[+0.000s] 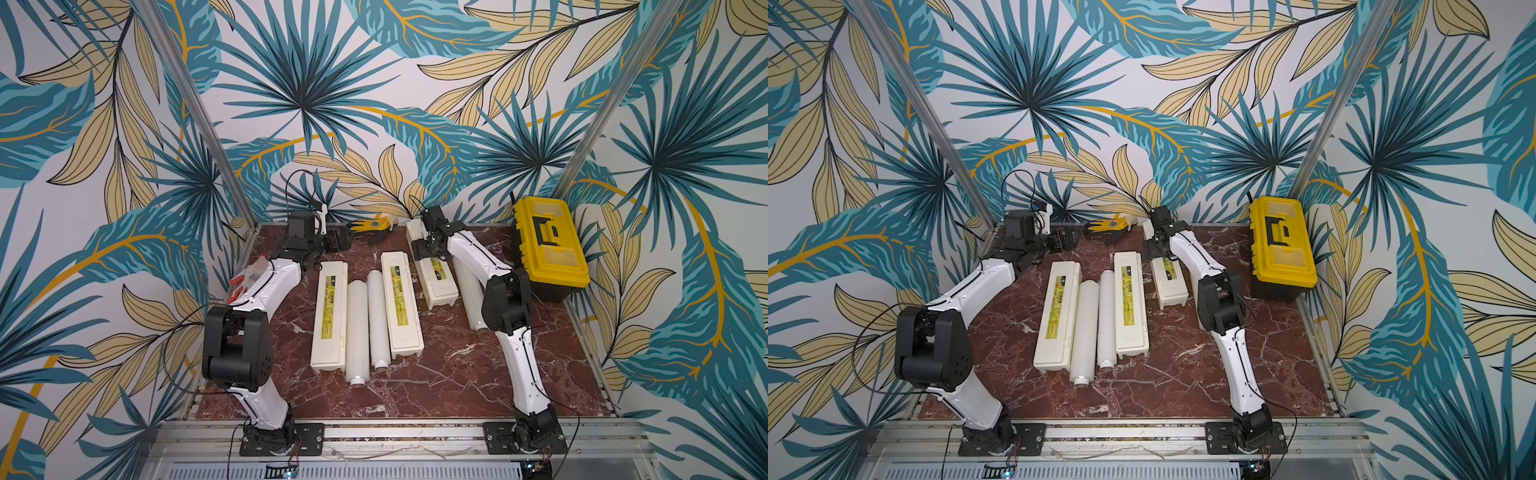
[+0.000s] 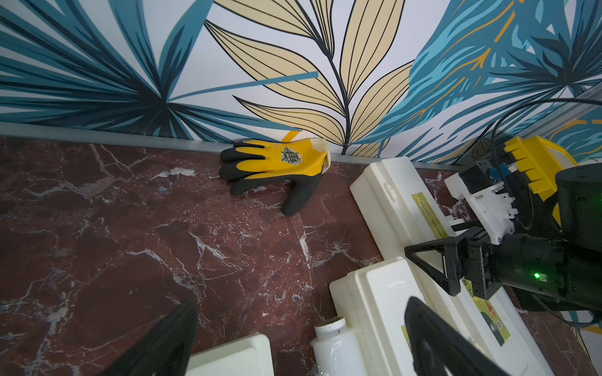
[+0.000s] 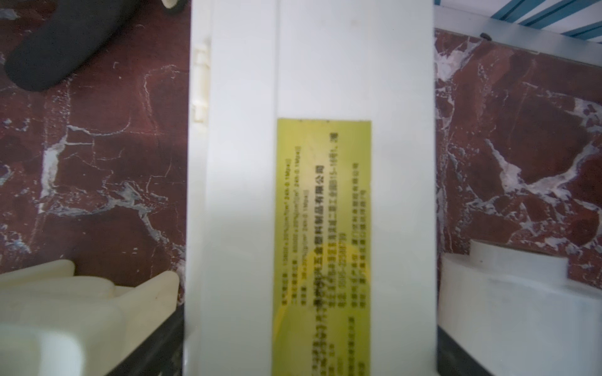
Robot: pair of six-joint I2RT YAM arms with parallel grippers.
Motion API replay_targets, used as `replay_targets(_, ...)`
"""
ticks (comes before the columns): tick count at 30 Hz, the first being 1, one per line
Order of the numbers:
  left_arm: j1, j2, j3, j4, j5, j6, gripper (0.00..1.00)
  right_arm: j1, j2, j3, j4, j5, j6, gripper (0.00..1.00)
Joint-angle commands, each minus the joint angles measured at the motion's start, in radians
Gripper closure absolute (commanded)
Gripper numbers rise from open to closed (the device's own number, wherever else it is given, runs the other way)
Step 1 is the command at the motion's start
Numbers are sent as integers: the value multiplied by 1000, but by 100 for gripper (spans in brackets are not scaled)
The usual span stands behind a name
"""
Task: Put plastic wrap rolls into dispensers
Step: Pick up the plastic wrap cutting box from the center of the board.
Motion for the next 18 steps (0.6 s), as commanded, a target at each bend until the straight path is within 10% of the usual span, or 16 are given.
replay_targets(1,-7,6,64,-10,6,-16,0,-3,27,10,-3,-48,-12,18)
replay_targets(7,-12,18,64,-10,26,-41,0,-3,47,8,-25,-40,-12,5)
replay_targets(18,-15,28,101,-22,60,-38,0,-6,-50,-62,28,-78,-25,27)
